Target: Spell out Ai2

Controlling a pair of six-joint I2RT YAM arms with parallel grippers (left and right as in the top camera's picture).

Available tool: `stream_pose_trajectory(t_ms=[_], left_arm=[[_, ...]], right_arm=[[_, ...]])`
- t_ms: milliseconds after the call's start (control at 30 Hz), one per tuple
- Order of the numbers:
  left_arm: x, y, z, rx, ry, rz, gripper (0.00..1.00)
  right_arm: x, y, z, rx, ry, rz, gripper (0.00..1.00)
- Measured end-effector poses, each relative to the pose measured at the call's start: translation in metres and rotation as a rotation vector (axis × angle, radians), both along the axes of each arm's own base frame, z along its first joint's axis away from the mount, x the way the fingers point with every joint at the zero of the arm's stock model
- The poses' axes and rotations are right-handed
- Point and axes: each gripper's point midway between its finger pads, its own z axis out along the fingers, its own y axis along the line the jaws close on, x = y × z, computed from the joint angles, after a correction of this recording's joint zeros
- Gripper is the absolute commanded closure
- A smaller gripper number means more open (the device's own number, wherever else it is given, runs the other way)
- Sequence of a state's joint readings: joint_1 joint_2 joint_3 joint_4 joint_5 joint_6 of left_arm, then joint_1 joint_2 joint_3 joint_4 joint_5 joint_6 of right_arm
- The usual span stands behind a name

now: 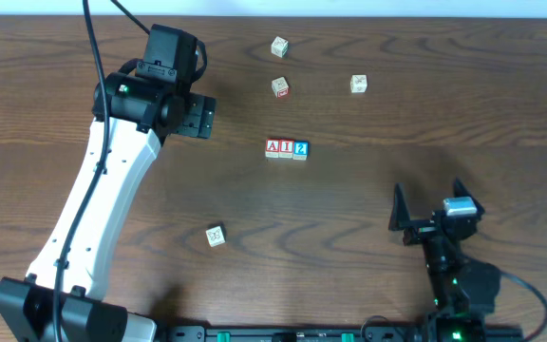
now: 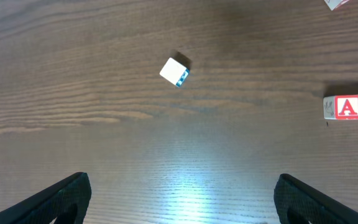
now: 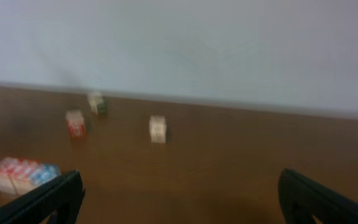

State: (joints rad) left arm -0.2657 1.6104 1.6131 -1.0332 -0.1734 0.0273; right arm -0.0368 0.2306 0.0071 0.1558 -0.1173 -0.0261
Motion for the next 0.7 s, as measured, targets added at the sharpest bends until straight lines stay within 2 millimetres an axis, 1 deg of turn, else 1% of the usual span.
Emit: stream_pose_trajectory(t_ms=[67, 133, 233, 700], left_arm=[[0.000, 0.000, 0.000, 0.001, 0.000, 0.000, 0.05], [0.000, 0.000, 0.000, 0.001, 0.000, 0.001, 0.05], [0.000, 0.000, 0.000, 0.002, -0.001, 0.002, 0.05], [0.000, 0.001, 0.000, 0.003, 0.000, 0.002, 0.05]], right_arm=[[-0.002, -0.007, -0.022, 0.002, 0.089, -0.036, 0.01], [-0.005, -0.010, -0.039, 0.003, 0.159, -0.053, 0.01], [-0.009, -0.013, -0.053, 0.006, 0.220, -0.067, 0.01], [-0.009, -0.016, -0.054, 0.006, 0.225, -0.084, 0.01]])
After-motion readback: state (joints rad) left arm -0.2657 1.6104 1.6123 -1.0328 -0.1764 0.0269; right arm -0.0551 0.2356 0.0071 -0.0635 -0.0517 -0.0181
